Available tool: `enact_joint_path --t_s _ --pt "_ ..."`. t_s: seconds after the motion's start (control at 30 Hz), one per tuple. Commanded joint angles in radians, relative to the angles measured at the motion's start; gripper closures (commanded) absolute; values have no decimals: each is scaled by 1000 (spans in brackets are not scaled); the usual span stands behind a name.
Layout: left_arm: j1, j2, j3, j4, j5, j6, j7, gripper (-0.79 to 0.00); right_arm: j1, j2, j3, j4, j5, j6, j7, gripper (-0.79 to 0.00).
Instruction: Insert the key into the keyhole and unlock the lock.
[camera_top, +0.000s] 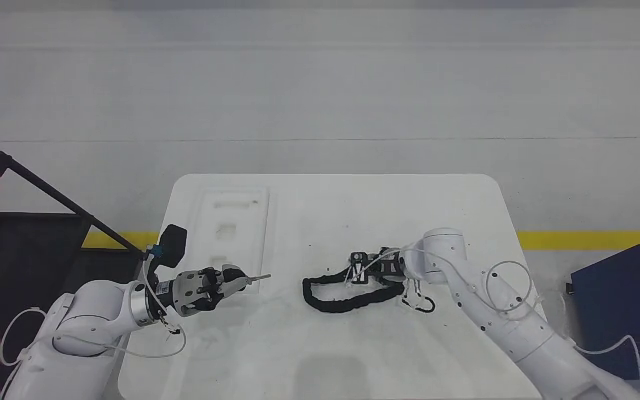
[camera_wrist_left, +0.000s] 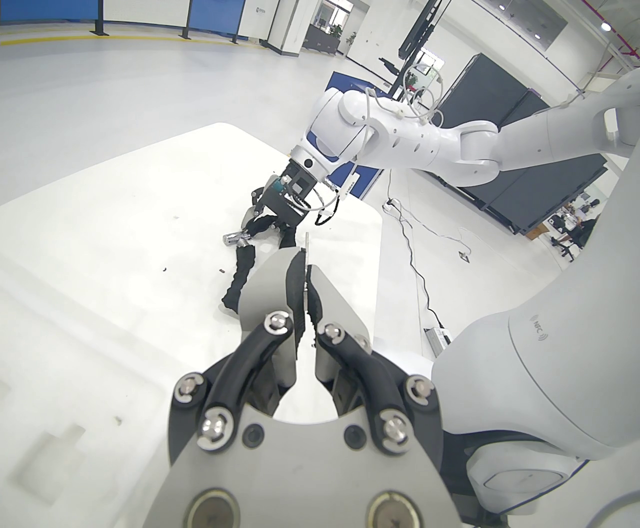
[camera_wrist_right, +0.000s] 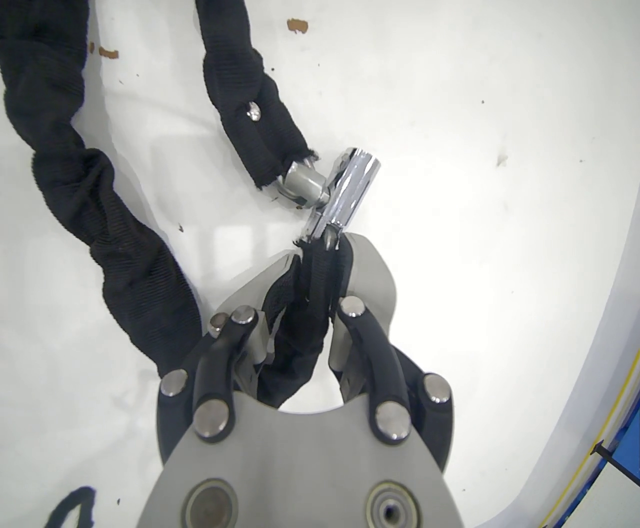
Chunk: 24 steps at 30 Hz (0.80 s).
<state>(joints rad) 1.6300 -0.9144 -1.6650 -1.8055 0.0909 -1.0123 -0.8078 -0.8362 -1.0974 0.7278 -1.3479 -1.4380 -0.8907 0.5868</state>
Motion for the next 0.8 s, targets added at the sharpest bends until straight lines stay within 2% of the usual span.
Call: enact_joint_path --t_s 0.0,0.03,0.1,0.23,0.3,0.37,0.53,0.6,0.7,0.77 --pt "0 0 0 0 0 0 0 0 2 -3 -5 3 -8 11 14 -139" --pt "0 0 0 0 0 0 0 0 3 -5 -7 4 -8 16 16 -114" --pt "0 0 0 0 0 0 0 0 5 -7 -7 -3 -10 29 5 0" --pt "0 0 0 0 0 0 0 0 -3 -1 0 -72 -119 91 -45 0" --pt "0 0 0 0 0 0 0 0 -23 9 13 -119 -213 157 -97 0" --pt "0 0 0 0 0 0 0 0 -49 22 16 -175 -370 242 -120 0" --pt "0 0 0 0 0 0 0 0 -145 51 31 -283 -652 437 -190 0" --pt "0 0 0 0 0 0 0 0 -179 61 35 -312 -745 487 -212 0" --pt "0 0 0 0 0 0 0 0 -228 72 55 -372 -805 550 -283 0" --pt "0 0 0 0 0 0 0 0 -267 82 61 -426 -897 582 -286 0"
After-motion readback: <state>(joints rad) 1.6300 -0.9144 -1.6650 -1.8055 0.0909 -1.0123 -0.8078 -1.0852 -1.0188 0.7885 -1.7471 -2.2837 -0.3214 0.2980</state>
